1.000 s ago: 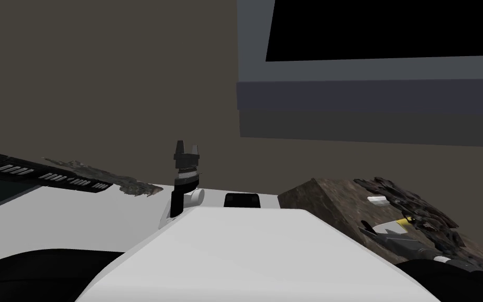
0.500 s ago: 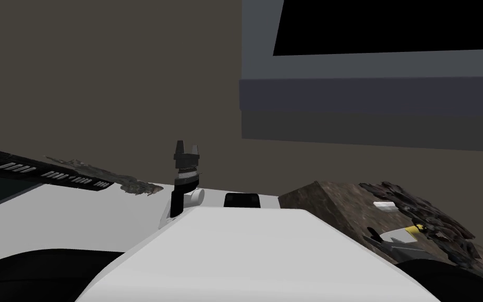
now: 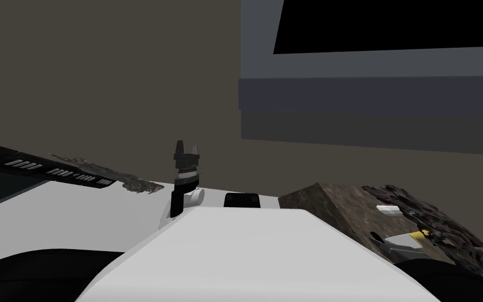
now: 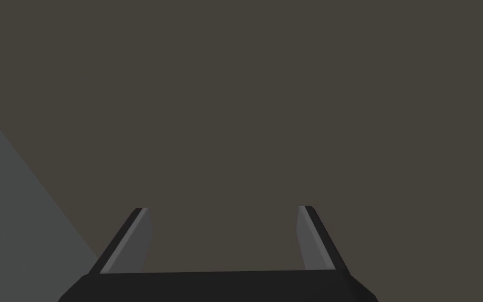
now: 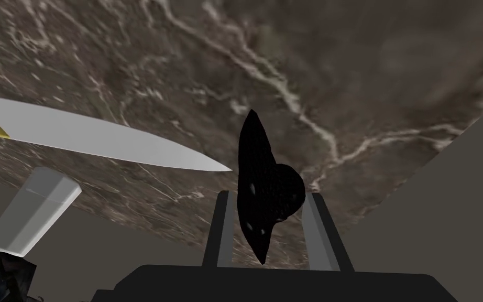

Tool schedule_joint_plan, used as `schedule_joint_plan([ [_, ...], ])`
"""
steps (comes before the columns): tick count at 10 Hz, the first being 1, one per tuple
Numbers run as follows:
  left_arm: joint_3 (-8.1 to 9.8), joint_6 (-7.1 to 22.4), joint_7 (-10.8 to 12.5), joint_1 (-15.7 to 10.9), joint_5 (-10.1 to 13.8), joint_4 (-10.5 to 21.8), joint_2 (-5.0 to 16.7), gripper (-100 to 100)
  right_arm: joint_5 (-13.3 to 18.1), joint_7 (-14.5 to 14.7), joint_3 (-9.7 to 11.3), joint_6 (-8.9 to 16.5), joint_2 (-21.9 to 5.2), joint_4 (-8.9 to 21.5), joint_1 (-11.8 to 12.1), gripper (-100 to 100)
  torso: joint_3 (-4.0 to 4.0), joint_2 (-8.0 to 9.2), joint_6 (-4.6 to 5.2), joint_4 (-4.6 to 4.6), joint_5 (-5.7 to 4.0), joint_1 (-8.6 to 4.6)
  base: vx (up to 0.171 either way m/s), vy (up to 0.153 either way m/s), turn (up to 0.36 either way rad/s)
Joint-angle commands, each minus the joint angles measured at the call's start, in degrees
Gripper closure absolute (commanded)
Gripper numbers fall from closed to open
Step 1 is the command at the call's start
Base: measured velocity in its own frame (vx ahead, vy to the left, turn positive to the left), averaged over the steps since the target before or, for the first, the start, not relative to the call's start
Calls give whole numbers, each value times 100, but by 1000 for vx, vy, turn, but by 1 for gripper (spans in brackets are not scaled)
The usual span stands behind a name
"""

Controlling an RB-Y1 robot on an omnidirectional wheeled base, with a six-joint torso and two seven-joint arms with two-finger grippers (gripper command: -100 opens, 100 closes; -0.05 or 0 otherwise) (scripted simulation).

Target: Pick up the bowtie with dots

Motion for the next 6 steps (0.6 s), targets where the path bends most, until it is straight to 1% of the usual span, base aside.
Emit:
schedule_joint_plan([
  [1, 0, 0, 0, 0, 0, 0, 0, 0, 0, 0, 0, 0, 0, 0, 0, 100, 0, 0, 0, 0, 0, 0, 0, 0, 0],
  [2, 0, 0, 0, 0, 0, 0, 0, 0, 1, 1, 0, 0, 0, 0, 0, 100, 0, 0, 0, 0, 0, 0, 0, 0, 0],
  [3, 0, 0, 0, 0, 0, 0, 0, 0, 1, 2, 0, 0, -1, 0, 0, 0, 0, 0, 1, 0, 0, -1, 0, 0, 0],
  [4, 0, 0, 0, 0, 0, 0, 0, 0, -45, -79, -125, 9, -162, -145, 174, 100, 0, 0, 1, 0, 0, -1, -11, 22, -122],
  [5, 0, 0, 0, 0, 0, 0, 0, 0, -74, -116, -207, -31, -264, -189, 267, 100, 2, 5, 8, 0, 5, 9, -25, 44, -102],
  [6, 0, 0, 0, 0, 0, 0, 0, 0, -59, -73, -183, 0, -190, -186, 247, 100, 6, 11, 6, 2, 7, 20, -13, 21, -17],
])
